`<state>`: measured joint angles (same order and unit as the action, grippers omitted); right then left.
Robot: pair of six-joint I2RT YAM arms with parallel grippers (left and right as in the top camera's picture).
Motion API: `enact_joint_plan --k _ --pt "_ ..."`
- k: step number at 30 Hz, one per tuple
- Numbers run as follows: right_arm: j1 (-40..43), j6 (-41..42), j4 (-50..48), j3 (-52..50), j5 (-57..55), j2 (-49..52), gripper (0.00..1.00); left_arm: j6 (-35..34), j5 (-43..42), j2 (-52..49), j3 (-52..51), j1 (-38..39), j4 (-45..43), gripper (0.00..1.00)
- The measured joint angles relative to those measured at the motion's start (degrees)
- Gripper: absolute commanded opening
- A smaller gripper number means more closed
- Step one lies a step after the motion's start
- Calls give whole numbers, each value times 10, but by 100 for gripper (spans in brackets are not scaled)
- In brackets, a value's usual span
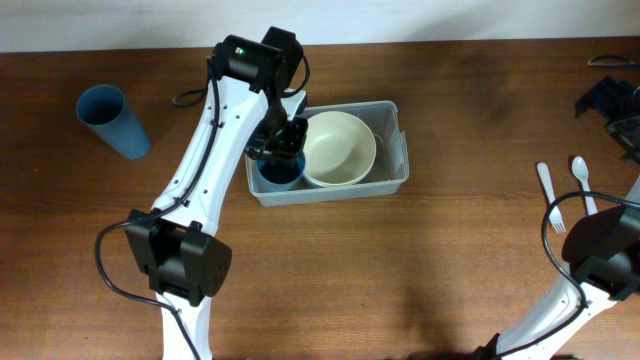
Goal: Pack container
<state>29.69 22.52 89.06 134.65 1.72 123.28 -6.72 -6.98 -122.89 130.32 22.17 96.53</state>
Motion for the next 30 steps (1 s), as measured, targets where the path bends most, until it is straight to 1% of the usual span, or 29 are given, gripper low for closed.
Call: enact_joint_plan --k 4,9,13,18,20,21,22,23,26,27,29,30 --pt "0 0 0 0 0 0 99 0 2 0 0 0 0 43" --pt "0 0 0 0 0 0 99 0 3 0 1 -1 0 44" --pt "0 0 0 0 0 0 99 0 4 0 25 -8 1 45" --pt "0 0 0 0 0 0 99 0 4 12 82 -24 1 54" --pt "0 0 0 0 0 0 99 0 7 35 99 -32 1 60" --pt "0 0 0 0 0 0 99 0 14 52 107 -37 1 65" --pt "0 0 0 0 0 0 99 -2 18 63 110 -41 1 75" --pt "0 0 0 0 0 0 99 -3 30 83 113 -47 1 83" --pt "0 0 0 0 0 0 99 -11 84 135 123 -67 1 87" --pt "0 0 0 0 0 0 99 -18 109 150 127 -76 1 92" --pt "0 0 0 0 0 0 99 -35 151 167 131 -94 1 95" --pt "0 0 0 0 0 0 99 -45 176 172 133 -107 1 99"
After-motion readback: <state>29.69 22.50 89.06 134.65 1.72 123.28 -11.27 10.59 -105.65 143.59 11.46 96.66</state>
